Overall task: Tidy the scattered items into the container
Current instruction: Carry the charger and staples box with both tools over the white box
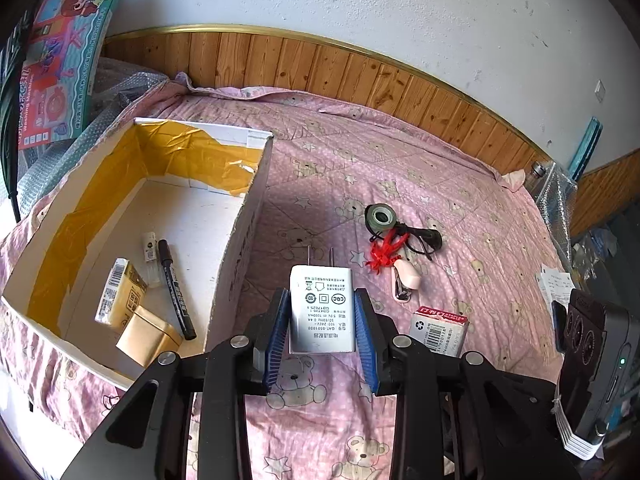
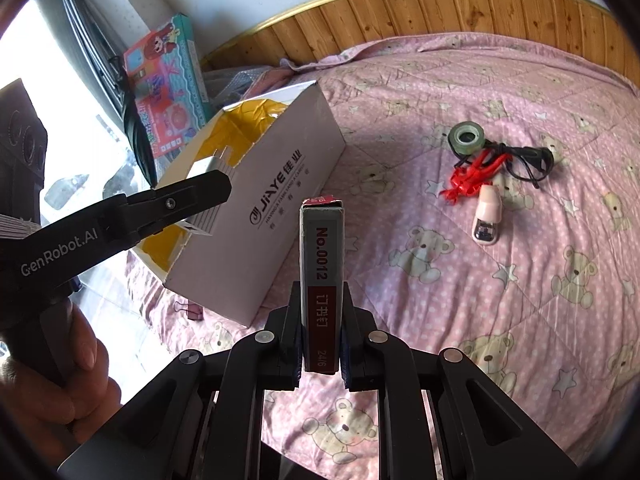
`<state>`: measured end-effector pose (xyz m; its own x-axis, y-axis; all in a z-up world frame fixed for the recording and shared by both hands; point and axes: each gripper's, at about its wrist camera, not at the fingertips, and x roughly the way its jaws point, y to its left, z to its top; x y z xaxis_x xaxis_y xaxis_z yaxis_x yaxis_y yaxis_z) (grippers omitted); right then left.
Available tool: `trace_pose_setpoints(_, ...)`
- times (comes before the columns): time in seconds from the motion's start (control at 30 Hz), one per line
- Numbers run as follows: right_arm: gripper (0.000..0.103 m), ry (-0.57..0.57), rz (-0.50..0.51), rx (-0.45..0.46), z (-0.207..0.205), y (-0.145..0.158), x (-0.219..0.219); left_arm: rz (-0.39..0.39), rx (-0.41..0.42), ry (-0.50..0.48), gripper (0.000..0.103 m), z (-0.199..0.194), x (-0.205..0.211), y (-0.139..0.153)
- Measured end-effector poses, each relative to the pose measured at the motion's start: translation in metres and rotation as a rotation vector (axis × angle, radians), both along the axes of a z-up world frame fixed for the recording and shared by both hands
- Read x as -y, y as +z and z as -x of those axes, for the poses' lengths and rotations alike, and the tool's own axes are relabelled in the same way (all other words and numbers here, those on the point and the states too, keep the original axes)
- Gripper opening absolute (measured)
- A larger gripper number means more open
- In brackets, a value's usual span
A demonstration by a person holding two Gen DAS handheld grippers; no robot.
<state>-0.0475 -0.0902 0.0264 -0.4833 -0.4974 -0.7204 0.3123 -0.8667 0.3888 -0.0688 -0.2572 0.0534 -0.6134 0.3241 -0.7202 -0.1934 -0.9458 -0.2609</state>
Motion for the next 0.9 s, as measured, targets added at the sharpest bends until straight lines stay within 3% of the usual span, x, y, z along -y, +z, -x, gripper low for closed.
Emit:
trace_pose_setpoints(0.53,0.015,0.107,0.017,-0.119,0.04,0.06,0.065,0.043,-0.045,0.105,0.034,0.032,0.062,0.029)
trace_pose_setpoints(0.9,0.015,0.195,0.017,-0.141,0.066,0.071,0.113,0.077,-0.022,0.173,0.034,0.068,0.111,0.027)
